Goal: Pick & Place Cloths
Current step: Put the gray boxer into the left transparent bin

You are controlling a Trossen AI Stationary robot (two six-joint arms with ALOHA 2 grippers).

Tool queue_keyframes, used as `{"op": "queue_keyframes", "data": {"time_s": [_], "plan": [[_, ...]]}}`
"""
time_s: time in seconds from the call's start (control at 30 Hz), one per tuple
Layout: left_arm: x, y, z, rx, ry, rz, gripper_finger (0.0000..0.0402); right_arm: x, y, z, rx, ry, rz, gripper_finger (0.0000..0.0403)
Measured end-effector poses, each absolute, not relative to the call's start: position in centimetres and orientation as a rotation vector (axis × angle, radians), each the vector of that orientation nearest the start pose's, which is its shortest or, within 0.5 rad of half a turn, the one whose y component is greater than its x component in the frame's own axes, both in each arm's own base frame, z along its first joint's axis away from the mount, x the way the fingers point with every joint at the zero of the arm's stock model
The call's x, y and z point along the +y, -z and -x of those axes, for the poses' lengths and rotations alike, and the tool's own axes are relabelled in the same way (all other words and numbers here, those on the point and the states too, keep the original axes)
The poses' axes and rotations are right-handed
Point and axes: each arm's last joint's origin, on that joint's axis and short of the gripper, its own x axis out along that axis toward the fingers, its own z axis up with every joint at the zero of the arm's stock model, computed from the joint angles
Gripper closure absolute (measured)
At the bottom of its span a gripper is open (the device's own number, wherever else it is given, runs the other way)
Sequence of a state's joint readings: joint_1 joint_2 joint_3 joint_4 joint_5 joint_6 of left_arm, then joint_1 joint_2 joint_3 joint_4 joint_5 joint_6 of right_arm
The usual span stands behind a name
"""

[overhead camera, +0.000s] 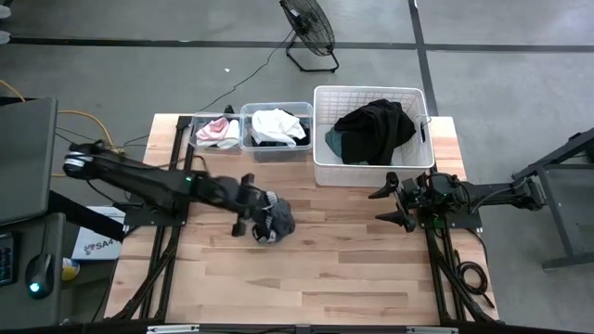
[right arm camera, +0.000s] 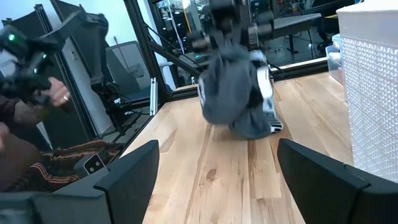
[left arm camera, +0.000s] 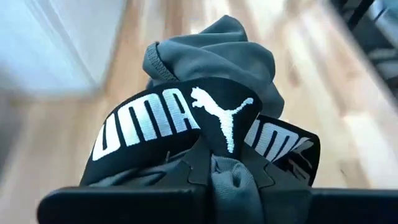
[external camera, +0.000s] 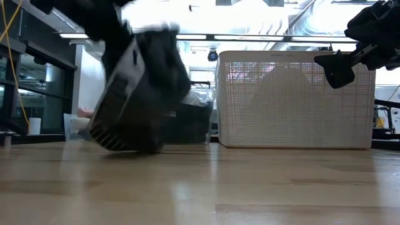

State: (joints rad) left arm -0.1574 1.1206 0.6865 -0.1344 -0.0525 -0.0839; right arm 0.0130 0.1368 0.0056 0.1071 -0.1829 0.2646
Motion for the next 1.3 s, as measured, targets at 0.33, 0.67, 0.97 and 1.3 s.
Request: {"op": "queue_keyframes", "data": {"time_s": [0.33,0.67,0.97,1.3], "plan": [[-2.7,-31.4,-16.6,0.152,0.180,-0.073,0.0376,0.7,-16.5,-10.5,0.049,-0.191,-0.266,0.0085],[-2.1,-34.5,-13.4,-0.127,0.149,-0.156,0.0376,0.7,-16.5,-10.5,0.049,-0.192,-0.266,0.0085],[-1.1,-37.1,-14.8,-0.350,-0.350,-0.321,0.0376,0.7,-16.5,-10.5,0.049,-0.192,-0.266,0.0085],[0.5,-38.7,-16.5,-0.545,-0.761,-0.395,0.0376,0.7,-16.5,-10.5,0.049,-0.191,-0.266,0.0085]]}}
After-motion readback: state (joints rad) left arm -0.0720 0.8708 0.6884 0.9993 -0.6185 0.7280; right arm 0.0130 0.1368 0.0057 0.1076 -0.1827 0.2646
